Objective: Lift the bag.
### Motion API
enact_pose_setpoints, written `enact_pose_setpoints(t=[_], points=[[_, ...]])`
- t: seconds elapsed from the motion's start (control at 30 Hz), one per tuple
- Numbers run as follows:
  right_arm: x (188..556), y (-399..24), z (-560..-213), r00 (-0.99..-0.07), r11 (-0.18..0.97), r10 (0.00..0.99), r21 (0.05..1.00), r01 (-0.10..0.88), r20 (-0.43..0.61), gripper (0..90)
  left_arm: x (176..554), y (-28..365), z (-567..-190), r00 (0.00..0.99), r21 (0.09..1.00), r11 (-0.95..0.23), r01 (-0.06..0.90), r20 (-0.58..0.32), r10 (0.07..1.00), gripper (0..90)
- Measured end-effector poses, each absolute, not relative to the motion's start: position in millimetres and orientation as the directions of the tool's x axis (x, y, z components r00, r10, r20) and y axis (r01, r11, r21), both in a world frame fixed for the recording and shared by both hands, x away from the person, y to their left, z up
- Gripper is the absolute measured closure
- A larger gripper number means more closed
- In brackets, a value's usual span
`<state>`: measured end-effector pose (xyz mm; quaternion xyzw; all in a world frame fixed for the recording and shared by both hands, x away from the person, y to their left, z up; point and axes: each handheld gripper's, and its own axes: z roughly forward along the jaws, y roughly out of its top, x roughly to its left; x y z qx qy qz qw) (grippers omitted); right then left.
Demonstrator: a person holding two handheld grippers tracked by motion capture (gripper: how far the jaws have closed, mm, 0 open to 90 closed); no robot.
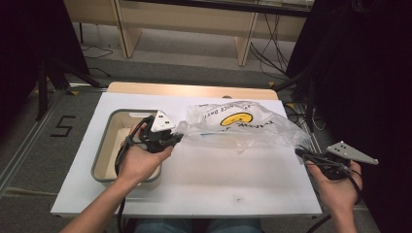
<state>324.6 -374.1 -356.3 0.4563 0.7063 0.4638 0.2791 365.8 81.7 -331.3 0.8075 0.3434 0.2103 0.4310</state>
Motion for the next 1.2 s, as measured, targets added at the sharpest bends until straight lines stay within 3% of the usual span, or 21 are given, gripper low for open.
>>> enact_pose_setpoints(t=[0.37, 1.2], points=[[323, -374, -353, -0.402, 0.118, 0.915, 0.933, 0.34, 0.031, 90.0, 370, 84, -328, 0.653, 0.897, -0.331, 0.293, 0.065, 0.755, 89.5], [323, -372, -341, -0.383, 0.078, 0.923, 0.959, 0.271, 0.033, 90.0, 370, 86, -309, 0.634, 0.944, -0.258, 0.205, 0.073, 0.77, 89.5]])
